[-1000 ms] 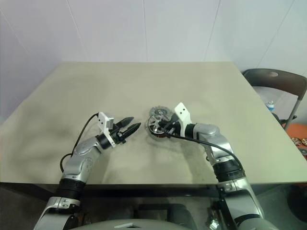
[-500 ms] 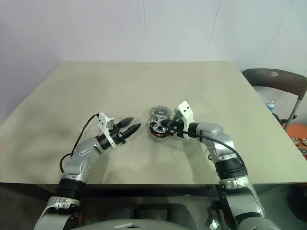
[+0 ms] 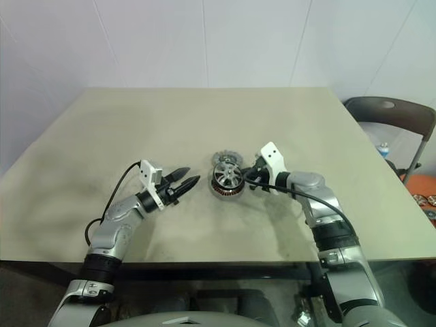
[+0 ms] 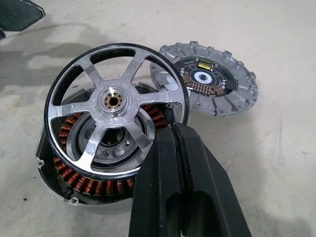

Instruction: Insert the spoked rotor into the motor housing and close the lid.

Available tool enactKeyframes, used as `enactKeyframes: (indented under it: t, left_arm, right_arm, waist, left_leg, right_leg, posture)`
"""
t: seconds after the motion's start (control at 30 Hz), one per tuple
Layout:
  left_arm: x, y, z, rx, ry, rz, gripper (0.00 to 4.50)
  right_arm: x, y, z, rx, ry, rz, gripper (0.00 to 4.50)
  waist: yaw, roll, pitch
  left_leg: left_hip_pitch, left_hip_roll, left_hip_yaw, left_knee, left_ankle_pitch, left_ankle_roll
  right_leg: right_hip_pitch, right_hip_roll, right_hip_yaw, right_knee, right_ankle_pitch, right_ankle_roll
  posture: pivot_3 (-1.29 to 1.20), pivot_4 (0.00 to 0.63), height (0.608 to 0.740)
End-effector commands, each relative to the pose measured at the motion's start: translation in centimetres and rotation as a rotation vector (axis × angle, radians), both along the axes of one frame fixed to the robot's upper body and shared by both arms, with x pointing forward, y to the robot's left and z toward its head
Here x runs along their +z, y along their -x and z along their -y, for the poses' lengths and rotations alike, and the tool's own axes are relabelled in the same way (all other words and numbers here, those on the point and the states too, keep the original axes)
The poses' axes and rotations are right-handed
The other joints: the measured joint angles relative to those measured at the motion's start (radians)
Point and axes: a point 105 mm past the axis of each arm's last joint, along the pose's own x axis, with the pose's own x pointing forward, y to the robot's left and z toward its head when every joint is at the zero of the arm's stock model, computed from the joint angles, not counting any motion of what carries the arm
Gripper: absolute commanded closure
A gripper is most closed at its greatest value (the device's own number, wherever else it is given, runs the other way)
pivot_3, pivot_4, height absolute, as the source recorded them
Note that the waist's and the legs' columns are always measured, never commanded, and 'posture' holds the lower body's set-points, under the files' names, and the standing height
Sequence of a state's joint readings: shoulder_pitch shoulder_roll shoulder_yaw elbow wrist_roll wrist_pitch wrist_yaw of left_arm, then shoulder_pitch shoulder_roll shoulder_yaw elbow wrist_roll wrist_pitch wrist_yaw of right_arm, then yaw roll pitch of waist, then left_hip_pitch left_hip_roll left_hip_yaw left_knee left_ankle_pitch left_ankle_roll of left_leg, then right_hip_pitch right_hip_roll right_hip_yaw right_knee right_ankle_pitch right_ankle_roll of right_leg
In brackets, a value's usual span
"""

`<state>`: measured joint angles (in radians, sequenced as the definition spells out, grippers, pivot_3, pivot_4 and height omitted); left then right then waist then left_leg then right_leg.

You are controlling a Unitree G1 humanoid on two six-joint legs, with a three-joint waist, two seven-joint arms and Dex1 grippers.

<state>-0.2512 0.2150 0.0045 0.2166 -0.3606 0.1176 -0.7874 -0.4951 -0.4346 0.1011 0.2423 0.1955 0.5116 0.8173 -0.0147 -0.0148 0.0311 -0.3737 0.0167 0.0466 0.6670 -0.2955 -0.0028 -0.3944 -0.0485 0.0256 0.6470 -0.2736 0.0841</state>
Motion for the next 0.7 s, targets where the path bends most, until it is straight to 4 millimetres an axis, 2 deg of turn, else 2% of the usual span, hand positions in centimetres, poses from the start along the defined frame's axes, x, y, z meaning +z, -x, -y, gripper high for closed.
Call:
enactKeyframes:
  t: [0.03,0.1,0.2,0.47,0.7]
  left_arm:
    - [1.0,-0.2,0.2,-0.011,0.002,0.041,1.81]
    - [0.9,-0.2,0.2,-0.010,0.002,0.041,1.81]
    - [0.7,-0.1,0.3,-0.011,-0.003,0.037,1.81]
    - [0.5,0.1,0.3,-0.012,-0.004,0.034,1.81]
    - [0.6,0.1,0.3,-0.010,-0.004,0.037,1.81]
  right_arm:
    - [1.2,-0.6,-0.4,0.015,0.022,0.058,4.48]
    - [1.2,-0.8,-0.3,0.000,0.030,0.057,4.48]
    - [1.0,-1.0,-0.3,-0.011,0.034,0.056,3.95]
    - [1.1,-1.1,-1.2,-0.016,0.034,0.075,1.31]
    - [0.6,-0.4,-2.4,0.035,0.041,0.060,1.31]
  waist:
    - [0.000,0.000,0.000]
    - [0.000,0.000,0.000]
    - [0.000,0.000,0.000]
    - [-0.001,0.000,0.000]
    - [-0.001,0.000,0.000]
  left_leg:
    - [0.000,0.000,0.000,0.000,0.000,0.000]
    - [0.000,0.000,0.000,0.000,0.000,0.000]
    - [0.000,0.000,0.000,0.000,0.000,0.000]
    - [0.000,0.000,0.000,0.000,0.000,0.000]
    - [0.000,0.000,0.000,0.000,0.000,0.000]
  right_leg:
    - [0.000,0.000,0.000,0.000,0.000,0.000]
    - [0.000,0.000,0.000,0.000,0.000,0.000]
    - [0.000,0.000,0.000,0.000,0.000,0.000]
    - [0.000,0.000,0.000,0.000,0.000,0.000]
    - [0.000,0.000,0.000,0.000,0.000,0.000]
  posture:
    - [0.00,0.000,0.740]
    - [0.00,0.000,0.740]
    - [0.00,0.000,0.740]
    - [0.00,0.000,0.740]
    - [0.00,0.000,0.740]
